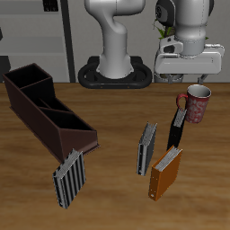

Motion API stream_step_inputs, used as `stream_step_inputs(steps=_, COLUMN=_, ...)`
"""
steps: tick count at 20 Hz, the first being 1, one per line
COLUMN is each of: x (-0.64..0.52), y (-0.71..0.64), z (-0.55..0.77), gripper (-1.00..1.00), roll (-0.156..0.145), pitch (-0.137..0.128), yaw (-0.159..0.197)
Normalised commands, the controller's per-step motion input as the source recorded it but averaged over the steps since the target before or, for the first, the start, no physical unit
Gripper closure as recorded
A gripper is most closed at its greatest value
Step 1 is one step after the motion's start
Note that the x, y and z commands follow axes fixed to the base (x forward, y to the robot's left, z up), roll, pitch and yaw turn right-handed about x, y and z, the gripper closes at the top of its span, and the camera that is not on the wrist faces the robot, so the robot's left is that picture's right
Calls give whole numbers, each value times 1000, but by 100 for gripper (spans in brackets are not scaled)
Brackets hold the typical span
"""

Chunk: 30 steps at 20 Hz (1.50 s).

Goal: Place the black book into the right desk caddy's left compartment

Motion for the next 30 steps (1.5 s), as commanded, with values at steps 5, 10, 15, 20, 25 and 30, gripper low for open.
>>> stream_step_inputs(steps=5, x=134, y=-31, z=-157, gripper=-100, roll=-21, pitch=-2, yaw=-26)
stream_step_inputs(steps=10, x=128, y=-100, z=-114, gripper=-100, roll=-19, pitch=15, yaw=-14)
stream_step_inputs(steps=15, x=88, y=-51, z=-218, gripper=-100, roll=-19, pitch=41, yaw=-32)
stream_step_inputs(steps=20, x=-49, y=60, z=-147, gripper=-100, roll=25, pitch=8, yaw=-3)
stream_step_inputs(steps=25, x=67, y=-17, z=-144, gripper=-100, roll=-4, pitch=22, yaw=-15)
stream_step_inputs(steps=30, x=30, y=-22, z=-118, gripper=-100, roll=0, pitch=11, yaw=3)
